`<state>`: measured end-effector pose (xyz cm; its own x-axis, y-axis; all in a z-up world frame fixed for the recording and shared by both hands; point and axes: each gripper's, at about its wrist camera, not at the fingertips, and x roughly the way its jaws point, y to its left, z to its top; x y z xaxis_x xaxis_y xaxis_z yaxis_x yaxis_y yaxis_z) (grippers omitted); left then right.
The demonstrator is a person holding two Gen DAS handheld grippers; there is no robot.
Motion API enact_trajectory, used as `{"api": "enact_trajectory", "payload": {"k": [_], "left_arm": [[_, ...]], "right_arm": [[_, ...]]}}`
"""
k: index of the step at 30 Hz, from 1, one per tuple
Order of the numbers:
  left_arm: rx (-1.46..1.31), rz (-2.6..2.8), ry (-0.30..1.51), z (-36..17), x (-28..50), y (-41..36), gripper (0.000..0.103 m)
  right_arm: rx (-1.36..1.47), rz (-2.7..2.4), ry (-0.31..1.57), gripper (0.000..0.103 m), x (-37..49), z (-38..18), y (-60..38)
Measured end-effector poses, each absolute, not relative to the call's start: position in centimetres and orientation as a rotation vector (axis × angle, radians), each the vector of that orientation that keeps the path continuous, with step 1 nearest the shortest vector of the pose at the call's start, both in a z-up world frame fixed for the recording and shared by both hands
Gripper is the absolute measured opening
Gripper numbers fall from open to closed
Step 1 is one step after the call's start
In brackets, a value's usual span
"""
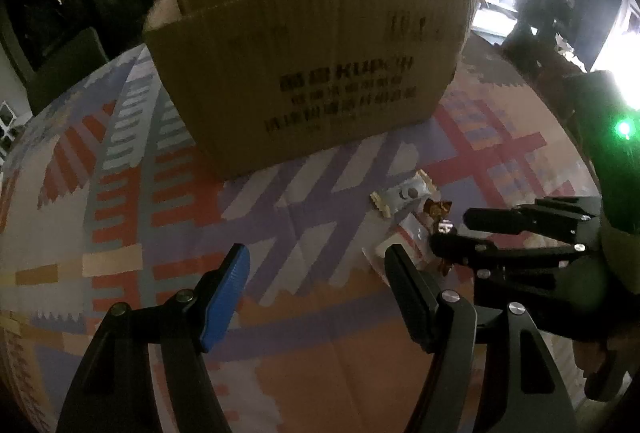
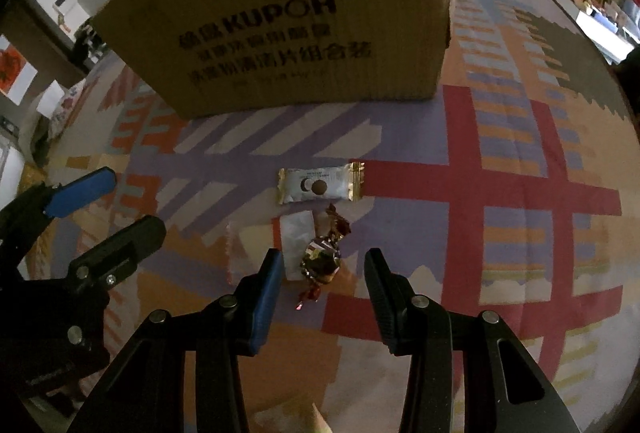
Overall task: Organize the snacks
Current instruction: 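Close the right tool on the gold-wrapped candy, then grasp the clear packet with the left tool while the right tool holds the gold candy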
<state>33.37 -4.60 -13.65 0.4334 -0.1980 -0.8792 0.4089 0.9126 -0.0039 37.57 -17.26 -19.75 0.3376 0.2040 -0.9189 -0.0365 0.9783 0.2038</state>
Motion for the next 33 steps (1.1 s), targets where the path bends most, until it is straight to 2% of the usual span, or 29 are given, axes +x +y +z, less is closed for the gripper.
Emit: {"api": "enact_trajectory", "payload": {"k": [1,6,8,12,33], "left_arm": [[0.224,-0.385,1.062,-13.8,33.4,-4.6,0.069],[0.236,-0.407,1.077,-14.4,33.3,-4.8,0.069],[0.239,-0.421,1.085,-14.7,33.2,-4.8,0.069],[0.249,-0.455,1.099,-15.0,33.2,-5.3,0.069],[0.602,-0.775,1.087,-17.3,33.0,-10.2,0.070]], "right_arm": [[0.160,0.159,1.224,0.036,37.7,-20.0,-17.2],[0.159,0.153,1.231,0.035,37.9,-20.6,-17.0],[0.166,0.152,1.232,0.029,38.0,-20.8,-17.2],[0.165,0.135,1.224,0.023,38.0,-21.0,-17.5],[0.248,0.066,1.233,0.023,34.2,-20.4,-17.8]]}}
